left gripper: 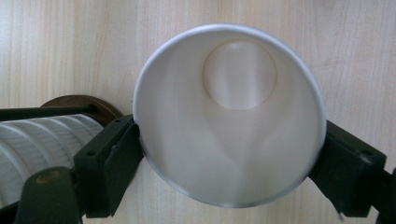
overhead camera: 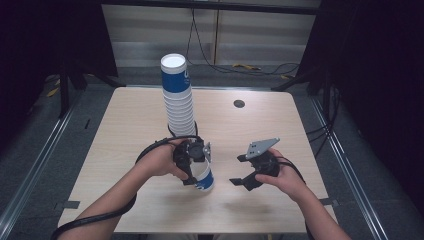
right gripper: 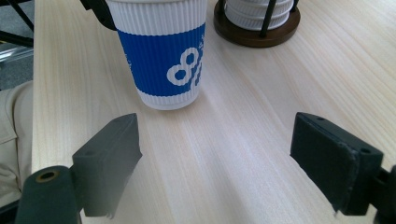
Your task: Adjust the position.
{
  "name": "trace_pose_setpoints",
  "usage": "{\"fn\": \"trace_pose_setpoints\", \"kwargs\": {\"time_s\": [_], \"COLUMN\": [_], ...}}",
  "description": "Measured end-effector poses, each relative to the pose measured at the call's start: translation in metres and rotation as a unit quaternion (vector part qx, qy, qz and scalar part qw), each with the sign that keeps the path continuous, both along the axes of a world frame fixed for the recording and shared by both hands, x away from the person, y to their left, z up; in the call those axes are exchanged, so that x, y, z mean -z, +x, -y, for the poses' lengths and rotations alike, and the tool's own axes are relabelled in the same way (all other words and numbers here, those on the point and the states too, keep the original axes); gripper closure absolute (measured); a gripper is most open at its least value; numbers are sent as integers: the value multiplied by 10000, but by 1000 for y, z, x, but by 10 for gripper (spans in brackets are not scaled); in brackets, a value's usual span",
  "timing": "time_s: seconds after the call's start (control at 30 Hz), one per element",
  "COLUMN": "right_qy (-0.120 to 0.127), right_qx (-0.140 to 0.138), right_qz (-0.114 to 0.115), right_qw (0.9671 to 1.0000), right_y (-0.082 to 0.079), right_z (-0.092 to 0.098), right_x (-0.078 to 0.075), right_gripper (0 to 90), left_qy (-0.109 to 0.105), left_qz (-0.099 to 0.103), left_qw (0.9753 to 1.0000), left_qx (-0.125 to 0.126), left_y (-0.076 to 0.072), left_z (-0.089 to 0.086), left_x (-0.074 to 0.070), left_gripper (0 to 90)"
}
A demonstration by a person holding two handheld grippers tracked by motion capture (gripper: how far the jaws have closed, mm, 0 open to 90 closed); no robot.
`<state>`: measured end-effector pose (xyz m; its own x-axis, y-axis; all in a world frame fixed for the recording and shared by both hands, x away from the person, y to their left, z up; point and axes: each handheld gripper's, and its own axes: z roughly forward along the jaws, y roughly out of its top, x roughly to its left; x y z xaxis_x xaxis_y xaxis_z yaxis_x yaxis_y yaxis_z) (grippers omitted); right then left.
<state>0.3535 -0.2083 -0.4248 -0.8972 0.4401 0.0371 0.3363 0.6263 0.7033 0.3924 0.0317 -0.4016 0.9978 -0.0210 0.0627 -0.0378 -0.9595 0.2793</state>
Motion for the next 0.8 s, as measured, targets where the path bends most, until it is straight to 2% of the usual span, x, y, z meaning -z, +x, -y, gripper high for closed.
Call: {"fn": "trace_pose_setpoints", "kwargs": {"time_s": [0.33, 0.8], "right_qy": [-29, -73], "right_qx": [-23, -42], "right_qz": [21, 29], "right_qw": [10000, 10000], "right_y": [0, 1], "right_z": [0, 0], "right_x": [-1, 0], "right_gripper": [153, 153], "left_qy": [-179, -428], "left_qz": [24, -47], "left_qw": [9998, 9989], "left_qx": [126, 176], "left_y": [-2, -6], "left_z": [4, 10], "left_x": [1, 4], "left_gripper": [152, 148]}}
